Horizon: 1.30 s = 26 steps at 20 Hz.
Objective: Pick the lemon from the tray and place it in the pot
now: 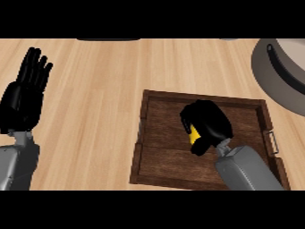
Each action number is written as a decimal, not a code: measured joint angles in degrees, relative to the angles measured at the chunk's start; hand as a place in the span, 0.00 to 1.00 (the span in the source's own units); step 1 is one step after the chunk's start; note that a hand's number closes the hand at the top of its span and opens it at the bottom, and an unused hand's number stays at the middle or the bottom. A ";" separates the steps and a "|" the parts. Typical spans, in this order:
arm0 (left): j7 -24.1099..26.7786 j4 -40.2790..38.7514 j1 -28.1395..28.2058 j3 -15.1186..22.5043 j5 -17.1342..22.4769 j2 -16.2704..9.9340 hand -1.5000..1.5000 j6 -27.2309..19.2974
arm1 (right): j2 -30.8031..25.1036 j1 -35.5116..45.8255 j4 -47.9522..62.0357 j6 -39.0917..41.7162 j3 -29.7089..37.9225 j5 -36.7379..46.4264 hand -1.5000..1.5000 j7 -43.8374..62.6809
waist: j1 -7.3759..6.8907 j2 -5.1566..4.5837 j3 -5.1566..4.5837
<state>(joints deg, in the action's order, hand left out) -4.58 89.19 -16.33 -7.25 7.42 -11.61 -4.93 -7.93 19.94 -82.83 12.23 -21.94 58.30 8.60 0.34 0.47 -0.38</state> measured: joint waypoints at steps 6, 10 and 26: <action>1.12 0.07 -0.31 2.14 -0.84 1.47 0.50 0.34 | 5.74 12.41 9.52 -5.65 9.11 4.24 1.00 14.96 | -2.77 -1.30 0.26; 1.32 -0.28 -1.16 3.08 -1.10 2.11 0.50 0.51 | 6.08 21.76 16.06 -11.26 15.14 9.34 1.00 25.83 | -4.21 -1.87 0.26; 1.81 -1.05 -0.61 2.10 -1.31 2.20 0.50 -0.10 | -4.58 41.49 37.37 -32.15 26.07 28.19 1.00 46.20 | -2.27 -1.10 0.35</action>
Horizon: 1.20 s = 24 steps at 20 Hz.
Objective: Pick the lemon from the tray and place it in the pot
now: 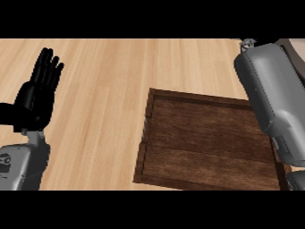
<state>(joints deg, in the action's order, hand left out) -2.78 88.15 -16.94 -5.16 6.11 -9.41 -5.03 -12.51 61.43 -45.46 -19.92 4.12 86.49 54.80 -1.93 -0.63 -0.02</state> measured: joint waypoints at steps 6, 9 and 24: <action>-0.08 -1.17 -0.68 -1.43 0.24 -0.79 0.50 -0.02 | -5.28 -1.07 2.94 -0.66 4.28 -2.65 1.00 -2.13 | 1.18 0.36 0.01; 0.71 -1.14 0.78 -1.72 0.50 -0.82 0.50 0.51 | -8.75 -4.00 2.26 -1.04 6.36 -5.18 1.00 -5.37 | 1.57 0.50 0.03; 0.34 -0.02 0.93 -1.42 0.23 -0.26 0.50 0.67 | -22.12 -13.49 13.14 -12.25 17.02 -19.11 1.00 -28.85 | 0.94 0.22 0.09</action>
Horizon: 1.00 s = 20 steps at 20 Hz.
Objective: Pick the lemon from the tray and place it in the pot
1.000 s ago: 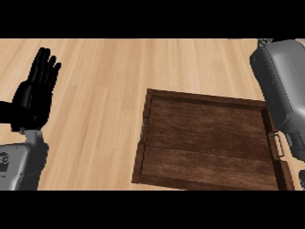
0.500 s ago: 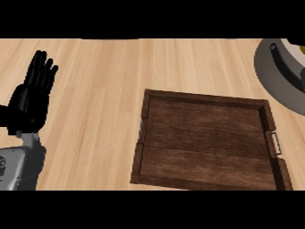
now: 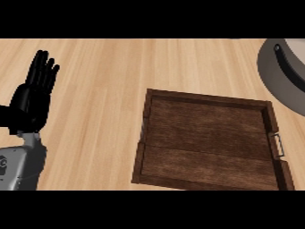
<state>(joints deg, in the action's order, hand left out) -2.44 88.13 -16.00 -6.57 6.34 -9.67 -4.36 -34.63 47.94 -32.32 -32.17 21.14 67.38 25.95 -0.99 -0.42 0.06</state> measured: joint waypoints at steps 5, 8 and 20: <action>-0.70 -0.06 -1.12 0.06 -0.09 -0.17 0.50 0.11 | -2.31 0.37 8.22 -3.06 2.47 -2.22 1.00 -5.12 | -0.47 -0.22 0.04; 0.35 -0.83 -1.06 0.17 -0.27 0.23 0.50 0.13 | -3.90 0.76 12.34 -0.79 4.72 -4.84 1.00 -7.97 | -0.81 -0.43 0.09; -1.03 -0.34 -2.50 -0.16 0.43 -0.21 0.50 0.64 | -4.08 1.46 17.45 5.16 13.77 -16.96 0.00 -24.95 | -1.49 -0.65 0.14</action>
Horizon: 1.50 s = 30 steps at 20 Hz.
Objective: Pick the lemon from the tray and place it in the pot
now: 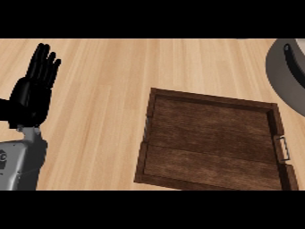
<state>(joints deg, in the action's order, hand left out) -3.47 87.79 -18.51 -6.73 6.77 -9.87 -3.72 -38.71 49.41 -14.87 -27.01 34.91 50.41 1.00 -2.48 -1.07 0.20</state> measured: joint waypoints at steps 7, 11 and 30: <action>0.80 -0.75 0.60 0.08 -0.35 0.27 0.50 0.00 | 0.84 1.76 -1.89 -3.08 7.15 -8.65 0.00 -7.12 | 0.39 0.16 0.01; 1.15 -0.44 1.74 -0.24 -0.02 -0.16 0.50 0.69 | -0.35 0.98 -2.91 -2.69 12.47 -14.96 0.00 -10.76 | 0.77 0.33 0.01; 0.11 1.22 2.63 -0.54 -0.80 0.30 0.50 -0.59 | -8.47 -16.65 -5.62 8.91 24.94 -36.70 0.00 -29.69 | 2.19 0.88 -0.15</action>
<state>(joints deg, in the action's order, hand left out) -3.36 89.00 -15.87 -7.27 5.97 -9.58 -4.31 -47.18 32.76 -20.49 -18.10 59.85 13.71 -28.69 -0.28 -0.19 0.04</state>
